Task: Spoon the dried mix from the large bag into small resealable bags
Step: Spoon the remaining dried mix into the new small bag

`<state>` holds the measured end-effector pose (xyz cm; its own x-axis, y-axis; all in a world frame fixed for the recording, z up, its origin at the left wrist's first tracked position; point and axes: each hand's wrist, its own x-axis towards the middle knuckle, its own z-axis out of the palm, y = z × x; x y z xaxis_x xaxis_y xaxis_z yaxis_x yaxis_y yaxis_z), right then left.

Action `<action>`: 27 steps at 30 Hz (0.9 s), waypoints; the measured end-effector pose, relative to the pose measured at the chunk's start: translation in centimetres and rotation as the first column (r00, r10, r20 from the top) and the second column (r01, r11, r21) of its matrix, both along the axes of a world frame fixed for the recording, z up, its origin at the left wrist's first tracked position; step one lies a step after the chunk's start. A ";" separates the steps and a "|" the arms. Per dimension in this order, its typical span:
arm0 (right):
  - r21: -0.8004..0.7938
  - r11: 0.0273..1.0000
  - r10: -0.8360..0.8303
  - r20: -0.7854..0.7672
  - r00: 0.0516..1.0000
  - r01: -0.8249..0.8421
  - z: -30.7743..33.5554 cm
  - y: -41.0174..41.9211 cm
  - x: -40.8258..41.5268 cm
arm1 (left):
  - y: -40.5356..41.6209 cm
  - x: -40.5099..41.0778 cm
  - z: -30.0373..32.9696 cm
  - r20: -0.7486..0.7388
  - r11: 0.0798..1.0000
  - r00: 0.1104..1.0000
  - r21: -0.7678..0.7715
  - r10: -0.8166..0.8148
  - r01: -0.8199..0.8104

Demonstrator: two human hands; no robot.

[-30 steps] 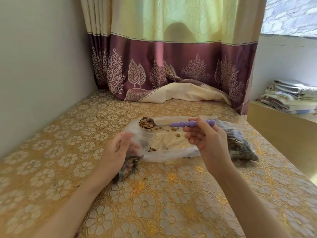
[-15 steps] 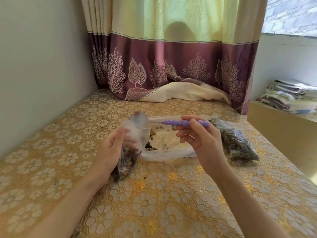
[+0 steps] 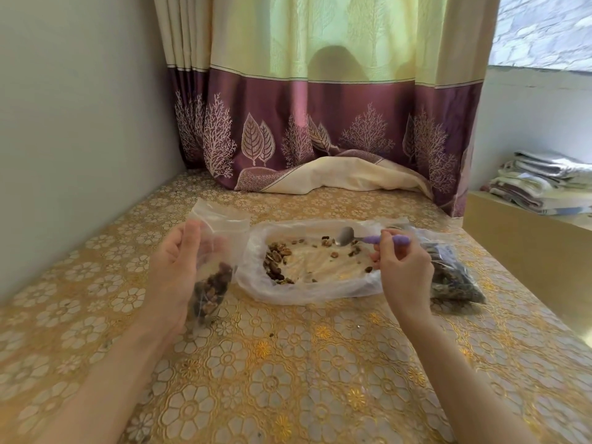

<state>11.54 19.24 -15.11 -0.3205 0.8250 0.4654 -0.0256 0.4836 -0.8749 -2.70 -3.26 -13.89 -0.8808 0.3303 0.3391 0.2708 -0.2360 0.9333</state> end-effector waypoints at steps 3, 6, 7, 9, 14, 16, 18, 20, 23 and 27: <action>-0.056 0.995 0.088 -0.004 0.996 -0.088 0.0 -0.3 -0.5 | -0.1 -0.1 -0.3 -0.024 0.999 1.000 -0.031 0.010 -0.011; -0.108 0.977 0.189 0.026 0.982 -0.185 0.1 -0.7 -1.3 | 0.0 -0.2 -0.4 -0.028 0.999 0.999 -0.041 0.028 -0.029; -0.122 0.969 0.221 0.038 0.975 -0.215 0.1 -0.9 -1.7 | 0.1 -0.3 -0.5 -0.024 0.999 0.999 -0.045 0.027 -0.028; -0.151 0.954 0.267 0.037 0.963 -0.259 0.2 -1.3 -2.4 | 0.1 -0.4 -0.5 -0.018 0.998 0.999 -0.055 0.028 -0.029; -0.160 0.922 0.367 0.074 0.927 -0.353 0.8 -2.3 -4.0 | 0.3 -0.4 -0.6 0.012 0.998 0.998 -0.016 0.061 -0.060; -0.166 0.905 0.408 0.081 0.909 -0.391 1.0 -2.4 -4.1 | 0.3 -0.4 -0.6 0.024 0.998 0.998 0.004 0.059 -0.059; -0.177 0.893 0.432 0.068 0.899 -0.415 1.4 -2.4 -3.9 | 0.4 -0.4 -0.6 0.045 0.998 0.997 0.022 0.061 -0.062; -0.194 0.879 0.448 0.031 0.893 -0.435 1.9 -2.0 -3.4 | 0.5 -0.5 -0.6 0.062 0.997 0.996 0.028 0.069 -0.070; -0.237 0.845 0.491 -0.008 0.871 -0.479 2.3 -1.8 -2.8 | 0.6 -0.7 -0.6 0.055 0.997 0.996 0.020 0.074 -0.075; -0.327 0.777 0.561 -0.028 0.828 -0.538 2.1 -2.4 -2.8 | 0.7 -0.6 -0.6 0.035 0.997 0.997 0.011 0.071 -0.071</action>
<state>8.73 16.82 -13.04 -0.7840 0.5945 0.1785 -0.1397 0.1111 -0.9839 -3.31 -2.59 -14.51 -0.9132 0.2627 0.3114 0.2547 -0.2286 0.9396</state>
